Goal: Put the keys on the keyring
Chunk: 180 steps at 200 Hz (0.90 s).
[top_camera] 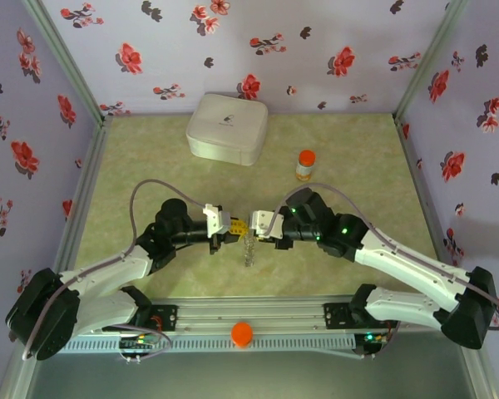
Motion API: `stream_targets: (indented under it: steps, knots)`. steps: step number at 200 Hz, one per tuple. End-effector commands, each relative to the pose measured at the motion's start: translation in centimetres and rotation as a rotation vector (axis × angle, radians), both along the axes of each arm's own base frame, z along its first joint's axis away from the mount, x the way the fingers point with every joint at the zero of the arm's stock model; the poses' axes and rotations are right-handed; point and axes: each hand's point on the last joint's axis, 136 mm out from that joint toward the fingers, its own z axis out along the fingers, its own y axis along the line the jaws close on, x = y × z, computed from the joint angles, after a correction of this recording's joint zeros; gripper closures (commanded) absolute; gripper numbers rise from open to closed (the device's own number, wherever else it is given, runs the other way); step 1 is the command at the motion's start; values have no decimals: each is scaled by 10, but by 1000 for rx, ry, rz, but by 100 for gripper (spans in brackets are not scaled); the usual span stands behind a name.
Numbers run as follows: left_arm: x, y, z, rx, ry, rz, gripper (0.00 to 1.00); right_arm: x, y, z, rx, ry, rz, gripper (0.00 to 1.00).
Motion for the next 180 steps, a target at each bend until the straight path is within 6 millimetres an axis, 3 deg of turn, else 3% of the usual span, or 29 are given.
stream_targets:
  steps: [1,35,58,152,180]
  knots:
    - [-2,-1,10,-47,-15,-21,100,13,2,12,3,-146,-18,69]
    - [-2,-1,5,-24,-10,-23,100,20,-6,17,-35,-233,-30,66]
    - [-1,-1,4,-17,-4,-23,100,10,-12,9,-115,-281,56,67]
    - [-1,-2,0,1,10,-26,100,4,9,13,-129,-343,163,68]
    - [-1,-1,2,-4,1,-23,100,4,8,9,-149,-347,163,75]
